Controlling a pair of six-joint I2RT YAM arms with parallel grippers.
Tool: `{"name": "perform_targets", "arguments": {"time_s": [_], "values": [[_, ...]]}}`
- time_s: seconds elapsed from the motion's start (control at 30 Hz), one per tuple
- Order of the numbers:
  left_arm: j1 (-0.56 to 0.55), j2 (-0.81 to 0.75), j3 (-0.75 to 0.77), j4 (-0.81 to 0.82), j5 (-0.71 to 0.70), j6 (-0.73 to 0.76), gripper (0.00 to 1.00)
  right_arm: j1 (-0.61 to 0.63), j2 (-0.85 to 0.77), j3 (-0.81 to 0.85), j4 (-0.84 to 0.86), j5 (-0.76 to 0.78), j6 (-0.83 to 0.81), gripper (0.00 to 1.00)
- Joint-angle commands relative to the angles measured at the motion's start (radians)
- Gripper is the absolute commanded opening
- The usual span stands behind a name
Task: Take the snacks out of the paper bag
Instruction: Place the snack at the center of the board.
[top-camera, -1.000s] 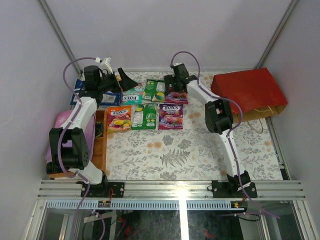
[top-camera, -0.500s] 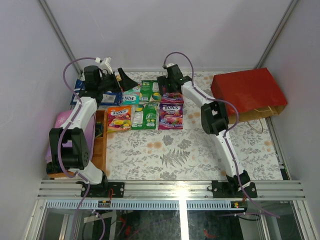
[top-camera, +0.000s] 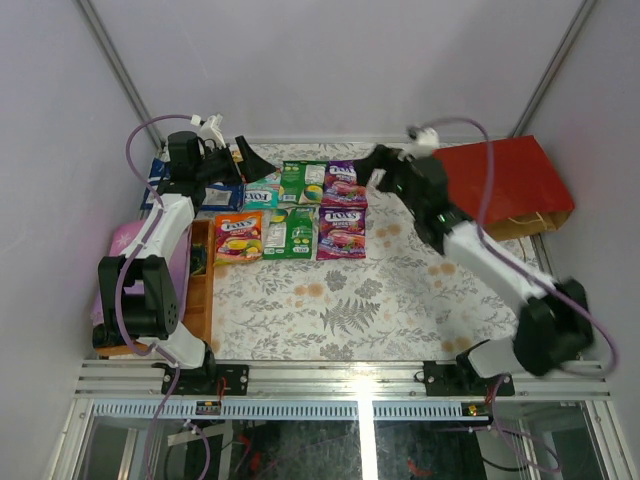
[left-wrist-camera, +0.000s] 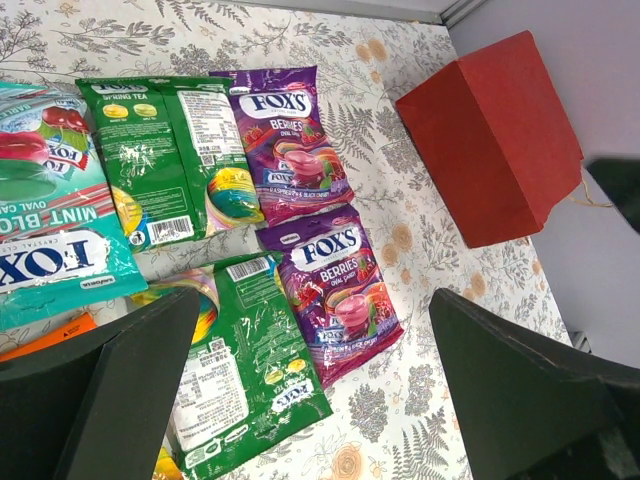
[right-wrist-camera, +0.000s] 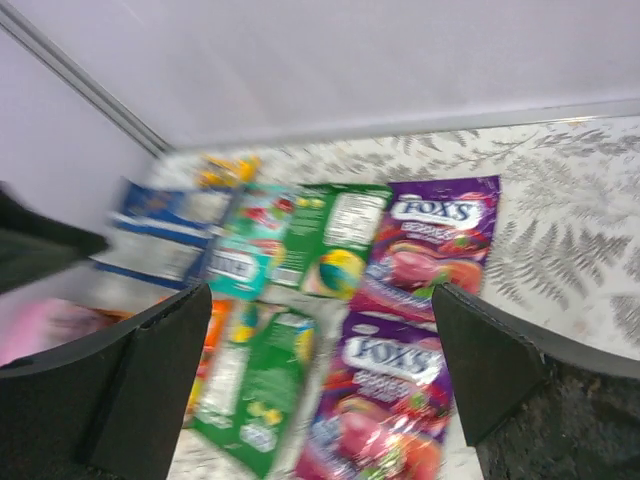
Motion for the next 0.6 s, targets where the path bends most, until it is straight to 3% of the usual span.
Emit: {"name": "perform_targets", "arguments": {"time_s": [0.0,0.23,0.47,0.57], "values": [[0.009,-0.008,0.023,0.026,0.023,-0.004,1.00,-0.005,-0.315,-0.498,0.516,0.061,0.449,0.99],[-0.024,-0.015,0.042,-0.027,-0.069,0.048,1.00,-0.115,-0.730,-0.838,0.255,0.000,0.693,0.98],[-0.066,-0.037,0.042,-0.026,-0.085,0.076,1.00,-0.365,-1.170,-1.048,-0.136,-0.112,0.843,0.88],[-0.071,-0.033,0.044,-0.023,-0.081,0.072,1.00,-0.491,-1.253,-1.082,-0.206,-0.143,0.859,0.83]]}}
